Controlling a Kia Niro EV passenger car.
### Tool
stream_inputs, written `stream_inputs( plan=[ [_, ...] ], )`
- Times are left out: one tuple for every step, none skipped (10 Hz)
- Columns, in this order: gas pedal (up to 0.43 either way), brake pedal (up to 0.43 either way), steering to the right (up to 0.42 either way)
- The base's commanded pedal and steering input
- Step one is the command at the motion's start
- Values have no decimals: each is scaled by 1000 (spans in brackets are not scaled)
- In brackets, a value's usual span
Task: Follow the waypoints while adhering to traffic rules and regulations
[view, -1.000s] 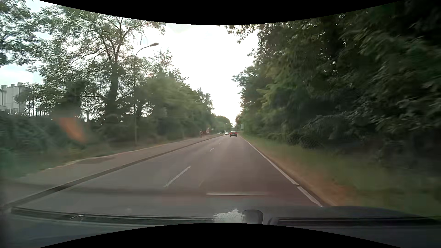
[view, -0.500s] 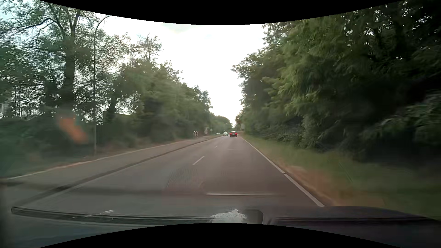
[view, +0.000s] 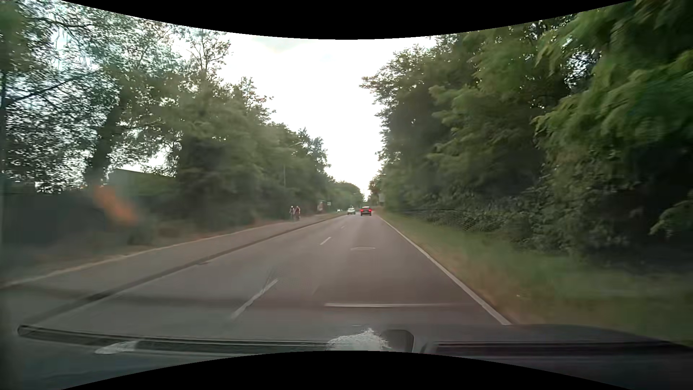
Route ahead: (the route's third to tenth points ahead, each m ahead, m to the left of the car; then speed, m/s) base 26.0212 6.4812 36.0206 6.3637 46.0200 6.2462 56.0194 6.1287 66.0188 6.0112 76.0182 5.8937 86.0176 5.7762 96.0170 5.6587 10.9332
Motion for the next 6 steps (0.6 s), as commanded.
stream_inputs(
  plan=[
    [59,0,0],
    [59,0,0],
    [59,0,0],
    [59,0,0],
    [59,0,-1],
    [59,0,-1]
  ],
)
